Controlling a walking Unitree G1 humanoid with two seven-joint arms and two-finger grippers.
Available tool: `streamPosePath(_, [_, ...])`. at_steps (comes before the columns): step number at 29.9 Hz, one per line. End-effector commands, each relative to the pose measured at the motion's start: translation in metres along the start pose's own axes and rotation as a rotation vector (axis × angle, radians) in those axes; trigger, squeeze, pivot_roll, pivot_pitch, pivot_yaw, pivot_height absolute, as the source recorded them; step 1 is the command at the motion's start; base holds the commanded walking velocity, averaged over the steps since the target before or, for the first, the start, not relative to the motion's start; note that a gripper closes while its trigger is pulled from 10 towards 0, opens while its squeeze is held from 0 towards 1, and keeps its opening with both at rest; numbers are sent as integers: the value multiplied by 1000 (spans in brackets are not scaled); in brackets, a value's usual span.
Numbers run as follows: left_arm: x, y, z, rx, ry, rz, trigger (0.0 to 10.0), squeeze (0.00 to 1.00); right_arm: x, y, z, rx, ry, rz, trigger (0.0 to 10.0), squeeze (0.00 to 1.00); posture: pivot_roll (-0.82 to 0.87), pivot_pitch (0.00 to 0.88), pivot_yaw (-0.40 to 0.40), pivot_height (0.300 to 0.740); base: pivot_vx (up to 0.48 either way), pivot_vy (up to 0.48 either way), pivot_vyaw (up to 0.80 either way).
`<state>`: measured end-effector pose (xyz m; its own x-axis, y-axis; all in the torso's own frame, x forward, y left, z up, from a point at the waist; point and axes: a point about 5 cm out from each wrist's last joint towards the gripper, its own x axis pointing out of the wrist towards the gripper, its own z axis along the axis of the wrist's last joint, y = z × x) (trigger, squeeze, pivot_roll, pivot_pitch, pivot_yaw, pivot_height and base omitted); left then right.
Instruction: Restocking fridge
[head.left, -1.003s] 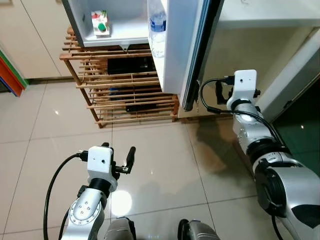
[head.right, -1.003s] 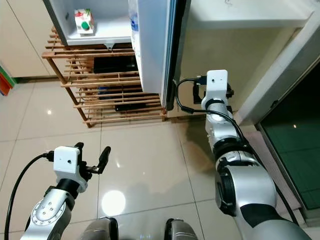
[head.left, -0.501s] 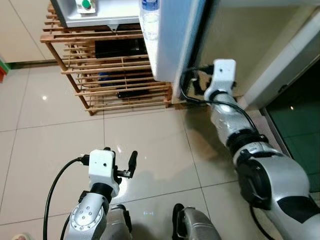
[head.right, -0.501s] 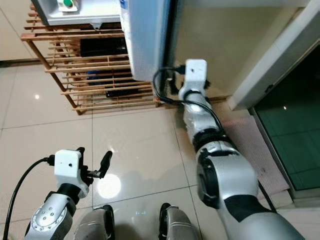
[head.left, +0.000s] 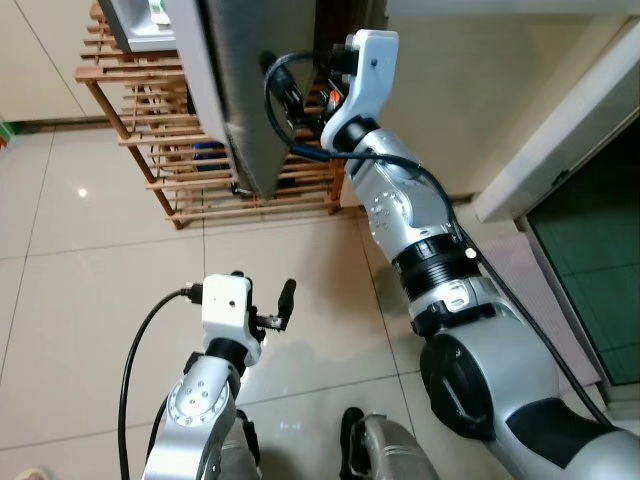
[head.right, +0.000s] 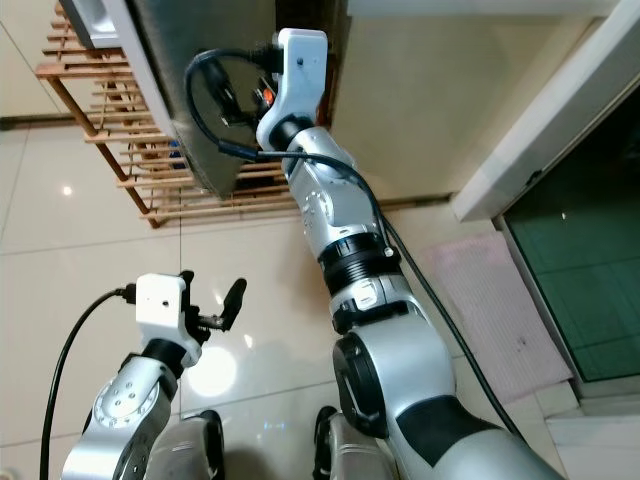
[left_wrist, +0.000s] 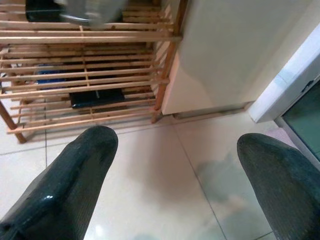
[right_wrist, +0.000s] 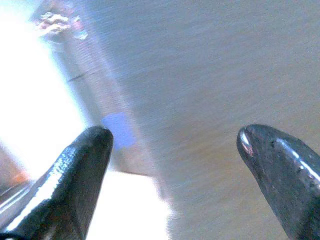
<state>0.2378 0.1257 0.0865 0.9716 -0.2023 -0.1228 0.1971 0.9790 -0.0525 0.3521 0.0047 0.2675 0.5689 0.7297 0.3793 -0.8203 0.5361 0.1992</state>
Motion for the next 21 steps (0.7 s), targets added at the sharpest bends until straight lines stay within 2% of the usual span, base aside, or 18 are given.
streamPosePath(1, [6,-4,-3,-10,4,-10,10000,0,8,56,-32,192,25,178,10000,0,77,132,-97,740,0,0,0])
streamPosePath(3, [8,-4,-2,-13,-2,-11,10000,0,4,50,-37,160,43,147,10000,0,77,132,-97,740,0,0,0])
streamPosePath(4, [11,-4,-1,-14,-6,-12,10000,0,0,39,-41,139,60,100,10000,0,72,113,-96,740,0,0,0])
streamPosePath(5, [17,-3,2,-14,-21,-11,10000,0,-15,10,-47,82,88,-57,10000,0,66,95,-94,740,0,0,0])
streamPosePath(6, [21,-3,4,-13,-27,-10,10000,0,-26,-9,-50,24,102,-165,10000,0,62,87,-93,740,0,0,0])
streamPosePath(9, [29,-2,9,-6,-49,-3,10000,0,-57,-42,-49,-117,165,-370,10000,0,53,72,-89,740,0,0,0])
streamPosePath(10, [29,-2,9,-6,-49,-3,10000,0,-57,-42,-49,-117,165,-370,10000,0,53,72,-89,740,0,0,0])
streamPosePath(11, [33,-2,15,3,-81,1,10000,0,-83,-62,-48,-185,194,-512,10000,0,45,57,-82,740,0,0,0])
streamPosePath(12, [33,-2,15,3,-81,1,10000,0,-83,-62,-48,-185,194,-512,10000,0,45,57,-82,740,0,0,0])
streamPosePath(14, [38,-2,25,37,-127,-4,10000,0,-120,-82,-53,-231,239,-651,10000,0,33,33,-71,740,0,148,0])
streamPosePath(15, [38,-2,25,37,-127,-4,10000,0,-120,-82,-53,-231,239,-651,10000,0,33,33,-71,740,0,296,0])
streamPosePath(16, [43,-2,32,50,-153,-9,10000,0,-144,-89,-61,-248,276,-719,10000,0,24,15,-64,740,296,379,0])
streamPosePath(17, [43,-2,32,50,-153,-9,10000,0,-144,-89,-61,-248,276,-719,10000,0,24,15,-64,740,296,379,0])
streamPosePath(19, [48,-4,36,60,-166,-19,10000,0,-164,-93,-70,-267,309,-779,10000,0,19,4,-60,740,326,352,0])
streamPosePath(21, [52,-4,37,62,-169,-26,10000,0,-171,-93,-74,-270,315,-805,10000,0,14,0,-57,740,343,336,0])
